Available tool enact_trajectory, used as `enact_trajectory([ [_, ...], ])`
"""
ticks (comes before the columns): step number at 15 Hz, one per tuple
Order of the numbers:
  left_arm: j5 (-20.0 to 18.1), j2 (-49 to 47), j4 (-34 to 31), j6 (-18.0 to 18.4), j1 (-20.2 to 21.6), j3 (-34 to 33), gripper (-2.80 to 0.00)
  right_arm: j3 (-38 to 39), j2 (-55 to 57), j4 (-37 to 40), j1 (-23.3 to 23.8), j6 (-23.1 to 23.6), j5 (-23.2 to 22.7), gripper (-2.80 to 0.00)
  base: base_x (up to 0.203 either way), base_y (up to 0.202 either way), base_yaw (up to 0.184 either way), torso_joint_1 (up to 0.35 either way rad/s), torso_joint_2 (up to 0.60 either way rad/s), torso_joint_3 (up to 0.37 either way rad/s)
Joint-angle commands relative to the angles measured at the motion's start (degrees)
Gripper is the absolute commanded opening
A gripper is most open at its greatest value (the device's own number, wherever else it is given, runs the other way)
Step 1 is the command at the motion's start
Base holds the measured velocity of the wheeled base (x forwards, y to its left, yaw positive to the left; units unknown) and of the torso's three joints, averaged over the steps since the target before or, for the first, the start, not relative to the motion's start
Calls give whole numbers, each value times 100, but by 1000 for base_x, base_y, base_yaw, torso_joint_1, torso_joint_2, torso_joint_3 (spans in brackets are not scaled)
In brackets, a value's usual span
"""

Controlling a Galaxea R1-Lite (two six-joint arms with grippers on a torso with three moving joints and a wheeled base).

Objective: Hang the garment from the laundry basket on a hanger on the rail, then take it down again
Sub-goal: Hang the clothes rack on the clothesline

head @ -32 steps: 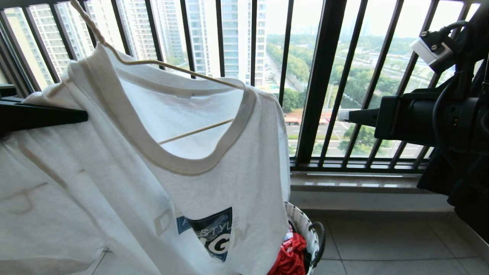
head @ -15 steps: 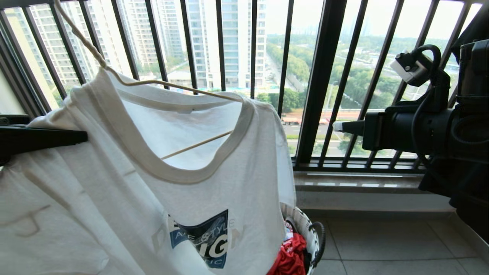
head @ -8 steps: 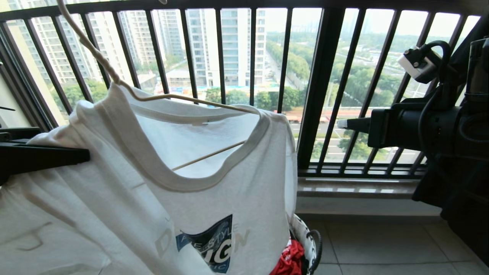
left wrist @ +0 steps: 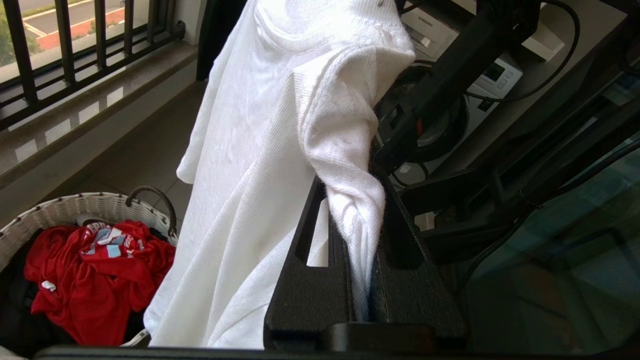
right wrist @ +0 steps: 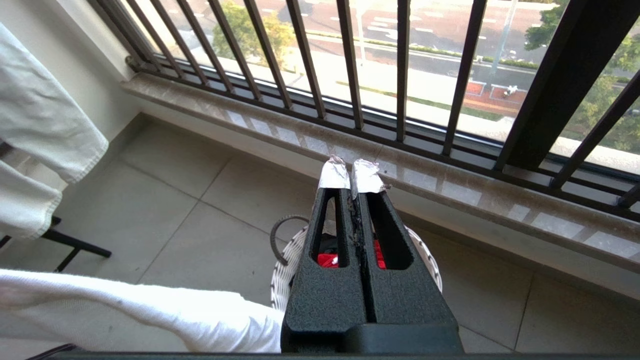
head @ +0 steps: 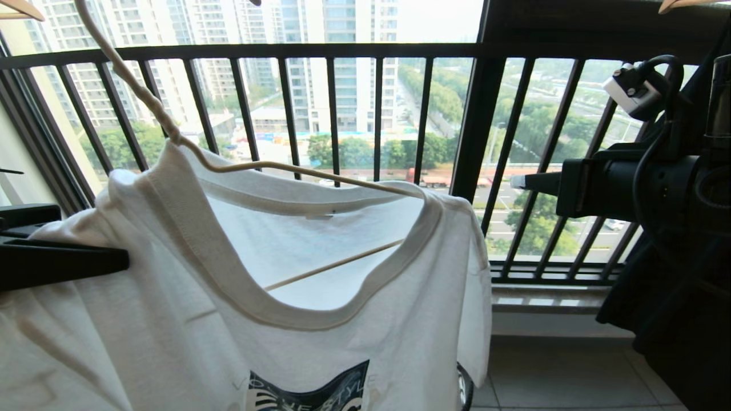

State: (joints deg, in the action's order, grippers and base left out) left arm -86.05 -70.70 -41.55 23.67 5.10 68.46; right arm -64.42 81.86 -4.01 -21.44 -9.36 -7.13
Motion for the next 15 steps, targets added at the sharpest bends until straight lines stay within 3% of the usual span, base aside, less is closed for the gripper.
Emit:
enact_trajectory([
  [1,-52,118,-20,14,-5,-35,-280,8,-11,-4,-8,-4,-8,-280,0,0,0,168,-477,-308],
  [15,-34,223,-11,23,-606,-244,-280,25,-91,5,0,-4,-25,-280,0,0,0,217,-521,-308],
])
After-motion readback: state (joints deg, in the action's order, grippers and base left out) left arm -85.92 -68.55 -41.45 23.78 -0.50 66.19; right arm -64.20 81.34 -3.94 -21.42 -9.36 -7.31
